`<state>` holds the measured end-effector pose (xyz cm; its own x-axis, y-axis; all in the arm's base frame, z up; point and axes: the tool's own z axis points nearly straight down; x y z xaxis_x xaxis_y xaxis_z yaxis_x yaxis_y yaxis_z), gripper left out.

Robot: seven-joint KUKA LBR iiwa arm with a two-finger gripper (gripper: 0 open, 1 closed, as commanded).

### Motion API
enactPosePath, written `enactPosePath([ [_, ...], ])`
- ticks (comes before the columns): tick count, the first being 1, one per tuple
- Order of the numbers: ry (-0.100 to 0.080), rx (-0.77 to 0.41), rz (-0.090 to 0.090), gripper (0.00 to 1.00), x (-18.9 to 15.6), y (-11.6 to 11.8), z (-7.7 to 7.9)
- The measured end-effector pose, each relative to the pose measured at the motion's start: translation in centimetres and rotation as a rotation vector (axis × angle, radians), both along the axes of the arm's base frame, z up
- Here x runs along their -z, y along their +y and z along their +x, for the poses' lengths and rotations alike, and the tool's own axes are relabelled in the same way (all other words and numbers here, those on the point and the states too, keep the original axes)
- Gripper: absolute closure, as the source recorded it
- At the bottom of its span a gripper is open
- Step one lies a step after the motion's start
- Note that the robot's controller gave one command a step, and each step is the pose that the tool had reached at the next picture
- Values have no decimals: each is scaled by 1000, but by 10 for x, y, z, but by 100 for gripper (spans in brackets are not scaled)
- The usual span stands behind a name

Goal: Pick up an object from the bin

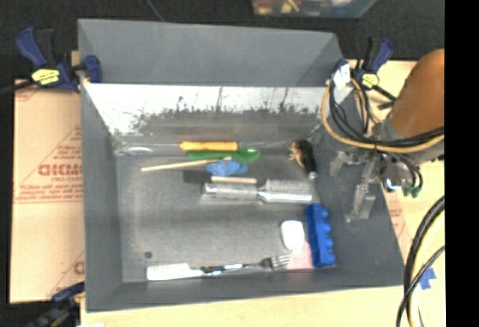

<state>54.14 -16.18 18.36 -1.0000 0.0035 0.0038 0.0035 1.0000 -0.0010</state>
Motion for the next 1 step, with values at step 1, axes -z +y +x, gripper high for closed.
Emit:
enactPosePath([
  [1, -8, -5, -2, 0, -5, 1, 2],
])
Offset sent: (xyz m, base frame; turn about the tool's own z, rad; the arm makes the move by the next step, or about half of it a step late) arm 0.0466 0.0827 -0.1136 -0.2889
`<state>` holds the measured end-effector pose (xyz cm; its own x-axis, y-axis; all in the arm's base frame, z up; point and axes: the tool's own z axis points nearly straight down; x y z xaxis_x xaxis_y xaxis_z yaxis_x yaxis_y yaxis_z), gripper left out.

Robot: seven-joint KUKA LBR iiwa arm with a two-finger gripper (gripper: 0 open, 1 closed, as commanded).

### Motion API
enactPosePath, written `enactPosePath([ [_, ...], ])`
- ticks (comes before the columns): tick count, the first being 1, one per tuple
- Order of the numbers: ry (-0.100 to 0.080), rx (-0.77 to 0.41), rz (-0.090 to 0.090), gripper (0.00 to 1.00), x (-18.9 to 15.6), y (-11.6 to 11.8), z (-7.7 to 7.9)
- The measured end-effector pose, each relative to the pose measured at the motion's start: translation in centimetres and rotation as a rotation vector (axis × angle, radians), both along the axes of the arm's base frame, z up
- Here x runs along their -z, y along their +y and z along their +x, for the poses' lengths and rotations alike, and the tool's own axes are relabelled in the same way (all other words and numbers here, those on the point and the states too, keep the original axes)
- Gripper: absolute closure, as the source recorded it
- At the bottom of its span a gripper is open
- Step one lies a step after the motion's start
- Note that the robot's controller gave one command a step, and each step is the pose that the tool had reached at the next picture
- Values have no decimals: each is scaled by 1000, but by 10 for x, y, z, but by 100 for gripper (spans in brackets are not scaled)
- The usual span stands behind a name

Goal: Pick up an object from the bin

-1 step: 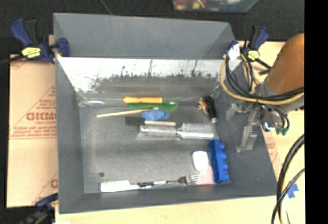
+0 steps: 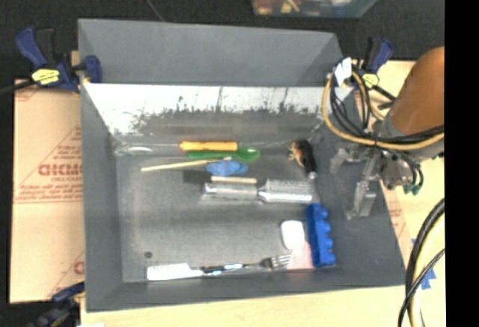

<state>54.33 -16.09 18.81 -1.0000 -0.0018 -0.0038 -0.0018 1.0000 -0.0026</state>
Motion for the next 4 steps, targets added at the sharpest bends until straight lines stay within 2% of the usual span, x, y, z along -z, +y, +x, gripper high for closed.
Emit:
enactPosePath([
  [1, -3, -246, -3, 0, 101, 70, 41],
  [2, -16, -178, -6, 0, 51, 97, 62],
  [3, -9, -308, -5, 0, 87, 105, 47],
  [4, -23, -41, -4, 0, 117, 117, 75],
])
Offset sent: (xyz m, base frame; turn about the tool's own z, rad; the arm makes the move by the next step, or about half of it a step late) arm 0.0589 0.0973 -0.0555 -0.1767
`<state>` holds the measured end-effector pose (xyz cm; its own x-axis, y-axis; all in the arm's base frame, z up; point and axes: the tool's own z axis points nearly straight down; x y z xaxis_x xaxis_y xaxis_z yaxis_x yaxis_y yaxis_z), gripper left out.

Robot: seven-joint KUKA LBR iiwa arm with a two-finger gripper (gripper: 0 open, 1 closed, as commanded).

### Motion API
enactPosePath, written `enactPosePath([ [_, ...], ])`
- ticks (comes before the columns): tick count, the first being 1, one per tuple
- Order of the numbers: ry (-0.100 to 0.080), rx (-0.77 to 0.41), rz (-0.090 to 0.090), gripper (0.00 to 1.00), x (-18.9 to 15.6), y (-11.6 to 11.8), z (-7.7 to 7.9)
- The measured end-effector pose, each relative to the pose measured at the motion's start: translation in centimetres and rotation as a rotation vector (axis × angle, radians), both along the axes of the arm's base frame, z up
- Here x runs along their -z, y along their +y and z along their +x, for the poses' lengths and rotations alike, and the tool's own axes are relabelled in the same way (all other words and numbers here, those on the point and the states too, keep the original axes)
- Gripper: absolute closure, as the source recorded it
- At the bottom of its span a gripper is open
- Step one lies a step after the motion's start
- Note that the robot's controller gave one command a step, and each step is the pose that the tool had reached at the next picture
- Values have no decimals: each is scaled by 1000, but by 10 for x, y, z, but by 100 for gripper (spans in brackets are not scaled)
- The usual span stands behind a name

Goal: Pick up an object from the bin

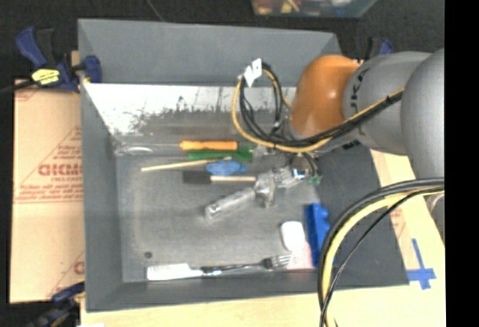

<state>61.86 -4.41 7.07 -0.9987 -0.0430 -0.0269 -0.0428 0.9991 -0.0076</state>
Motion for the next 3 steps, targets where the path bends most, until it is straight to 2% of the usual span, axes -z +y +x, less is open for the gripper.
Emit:
enactPosePath([
  [1, 7, 43, 2, 100, 0, -7, -19],
  [2, 7, 42, 1, 100, 0, -8, -19],
  [3, 11, 41, 1, 100, -15, -8, -21],
])
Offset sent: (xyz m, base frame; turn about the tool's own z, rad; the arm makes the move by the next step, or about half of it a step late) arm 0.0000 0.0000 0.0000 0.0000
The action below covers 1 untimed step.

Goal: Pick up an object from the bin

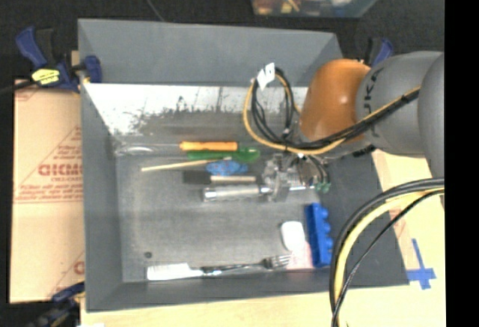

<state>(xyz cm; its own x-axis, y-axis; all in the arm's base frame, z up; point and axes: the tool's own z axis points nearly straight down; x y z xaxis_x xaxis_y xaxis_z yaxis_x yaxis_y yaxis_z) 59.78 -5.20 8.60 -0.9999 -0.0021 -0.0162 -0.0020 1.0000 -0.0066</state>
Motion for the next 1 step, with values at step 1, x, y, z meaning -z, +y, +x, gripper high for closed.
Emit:
enactPosePath([
  [1, 5, -1, 0, 100, -40, 0, -1],
])
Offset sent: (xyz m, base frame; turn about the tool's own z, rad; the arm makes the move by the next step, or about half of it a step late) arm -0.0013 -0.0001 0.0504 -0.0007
